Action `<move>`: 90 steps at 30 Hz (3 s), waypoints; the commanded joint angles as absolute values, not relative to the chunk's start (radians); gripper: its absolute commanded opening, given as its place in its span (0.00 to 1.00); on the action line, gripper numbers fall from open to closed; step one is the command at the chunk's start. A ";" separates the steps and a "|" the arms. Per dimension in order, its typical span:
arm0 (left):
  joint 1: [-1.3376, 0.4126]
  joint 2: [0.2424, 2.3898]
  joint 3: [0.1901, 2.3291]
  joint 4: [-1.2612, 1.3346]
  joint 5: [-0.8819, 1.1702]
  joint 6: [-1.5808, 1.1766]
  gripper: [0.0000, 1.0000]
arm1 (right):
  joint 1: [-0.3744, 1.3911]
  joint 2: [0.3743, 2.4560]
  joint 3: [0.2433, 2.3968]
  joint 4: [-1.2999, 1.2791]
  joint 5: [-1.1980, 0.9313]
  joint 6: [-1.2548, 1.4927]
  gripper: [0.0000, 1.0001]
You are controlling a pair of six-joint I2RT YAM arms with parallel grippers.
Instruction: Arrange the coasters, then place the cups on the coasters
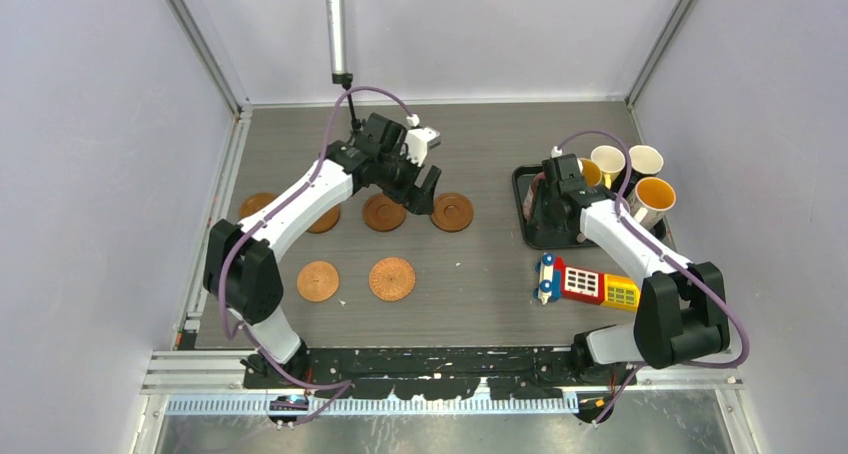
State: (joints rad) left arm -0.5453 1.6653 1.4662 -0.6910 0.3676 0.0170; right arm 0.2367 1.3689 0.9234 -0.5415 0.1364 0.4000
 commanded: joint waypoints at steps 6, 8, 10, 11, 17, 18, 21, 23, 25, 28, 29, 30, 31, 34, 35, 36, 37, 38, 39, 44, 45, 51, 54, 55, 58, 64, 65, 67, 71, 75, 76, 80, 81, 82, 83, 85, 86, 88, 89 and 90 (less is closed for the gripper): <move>-0.550 1.680 1.520 -0.637 0.353 -0.023 0.81 | 0.242 1.401 0.924 -0.541 0.132 0.376 0.50; -0.550 1.679 1.513 -0.634 0.348 -0.022 0.80 | 0.243 1.417 0.930 -0.540 0.139 0.371 0.52; -0.550 1.678 1.505 -0.630 0.368 -0.017 0.80 | 0.244 1.416 0.931 -0.539 0.121 0.356 0.57; -0.553 1.676 1.499 -0.623 0.379 -0.014 0.81 | 0.243 1.409 0.925 -0.536 0.107 0.343 0.59; -0.625 1.675 1.477 -0.480 0.344 -0.047 0.82 | 0.243 1.247 0.870 -0.559 0.019 0.212 0.78; -0.653 1.681 1.479 -0.450 0.323 -0.057 0.82 | 0.242 1.219 0.886 -0.586 0.014 0.193 0.81; -0.727 1.731 1.525 -0.401 0.225 -0.104 0.83 | 0.241 1.149 0.974 -0.688 -0.033 0.124 0.88; -0.760 1.770 1.562 -0.383 0.177 -0.154 0.84 | 0.238 1.116 1.035 -0.767 -0.006 0.099 0.90; -0.776 1.794 1.570 -0.324 0.157 -0.216 0.86 | 0.214 1.069 1.076 -0.800 -0.003 0.073 0.92; -0.855 1.877 1.648 -0.277 0.093 -0.266 0.90 | 0.105 1.025 1.175 -0.865 -0.026 0.073 0.94; -0.876 1.899 1.677 -0.272 0.077 -0.284 0.90 | 0.071 1.027 1.198 -0.874 -0.035 0.078 0.94; -0.897 1.924 1.699 -0.269 0.067 -0.301 0.90 | 0.037 1.031 1.219 -0.880 -0.047 0.083 0.94; -0.916 1.947 1.723 -0.272 0.051 -0.316 0.91 | 0.001 1.038 1.239 -0.884 -0.059 0.089 0.94; -0.969 2.021 1.791 -0.267 0.026 -0.341 0.93 | -0.104 1.071 1.287 -0.897 -0.089 0.097 0.94; -0.988 2.043 1.811 -0.264 0.019 -0.347 0.94 | -0.133 1.086 1.300 -0.902 -0.095 0.096 0.94; -1.001 2.066 1.836 -0.263 0.011 -0.354 0.95 | -0.162 1.097 1.307 -0.905 -0.105 0.095 0.94; -1.013 2.091 1.860 -0.269 -0.004 -0.360 0.95 | -0.191 1.107 1.314 -0.907 -0.119 0.092 0.94; -1.032 2.116 1.892 -0.280 -0.048 -0.358 0.96 | -0.214 1.115 1.320 -0.908 -0.131 0.092 0.94; -1.050 2.139 1.924 -0.295 -0.079 -0.347 0.96 | -0.238 1.122 1.325 -0.909 -0.142 0.088 0.94; -1.095 2.235 2.030 -0.342 -0.242 -0.367 0.92 | -0.305 1.149 1.338 -0.911 -0.170 0.072 0.94; -1.098 2.248 2.038 -0.345 -0.269 -0.367 0.90 | -0.315 1.150 1.342 -0.911 -0.177 0.070 0.94; -1.097 2.307 2.066 -0.341 -0.362 -0.356 0.79 | -0.333 1.139 1.324 -0.913 -0.191 0.063 0.94; -1.095 2.333 2.074 -0.329 -0.364 -0.342 0.75 | -0.335 1.134 1.306 -0.918 -0.198 0.068 0.94; -1.095 2.339 2.074 -0.326 -0.364 -0.336 0.73 | -0.335 1.134 1.301 -0.920 -0.199 0.068 0.94; -1.084 2.341 2.066 -0.320 -0.344 -0.331 0.64 | -0.335 1.127 1.289 -0.920 -0.198 0.063 0.94; -1.066 2.354 2.103 -0.357 -0.255 -0.333 0.48 | -0.334 1.120 1.281 -0.919 -0.215 0.058 0.94; -1.066 2.363 2.115 -0.362 -0.241 -0.334 0.48 | -0.334 1.124 1.281 -0.920 -0.215 0.060 0.94; -1.066 2.378 2.136 -0.365 -0.221 -0.337 0.52 | -0.334 1.128 1.281 -0.921 -0.213 0.061 0.94; -1.064 2.417 2.178 -0.384 -0.219 -0.337 0.59 | -0.336 1.133 1.287 -0.920 -0.208 0.056 0.94; -1.054 2.451 2.230 -0.422 -0.225 -0.339 0.55 | -0.336 1.135 1.290 -0.921 -0.206 0.054 0.94; -1.052 2.460 2.242 -0.425 -0.227 -0.337 0.54 | -0.336 1.136 1.290 -0.920 -0.205 0.054 0.94; -1.049 2.481 2.286 -0.442 -0.230 -0.327 0.44 | -0.338 1.140 1.284 -0.920 -0.205 0.058 0.94; -1.047 2.482 2.291 -0.444 -0.233 -0.327 0.40 | -0.337 1.140 1.284 -0.920 -0.206 0.058 0.94; -1.046 2.479 2.292 -0.439 -0.233 -0.327 0.37 | -0.338 1.139 1.282 -0.920 -0.206 0.058 0.94; -1.047 2.474 2.292 -0.436 -0.232 -0.325 0.33 | -0.338 1.140 1.282 -0.919 -0.206 0.058 0.94; -1.044 2.458 2.291 -0.427 -0.233 -0.321 0.22 | -0.337 1.141 1.281 -0.920 -0.208 0.058 0.94; -1.041 2.446 2.287 -0.417 -0.235 -0.320 0.16 | -0.337 1.143 1.280 -0.920 -0.212 0.058 0.94; -1.034 2.416 2.272 -0.388 -0.244 -0.322 0.02 | -0.338 1.146 1.283 -0.919 -0.218 0.062 0.94; -1.029 2.402 2.263 -0.369 -0.244 -0.320 0.00 | -0.339 1.147 1.284 -0.920 -0.223 0.065 0.94; -1.025 2.389 2.253 -0.347 -0.241 -0.313 0.00 | -0.338 1.149 1.284 -0.920 -0.231 0.068 0.94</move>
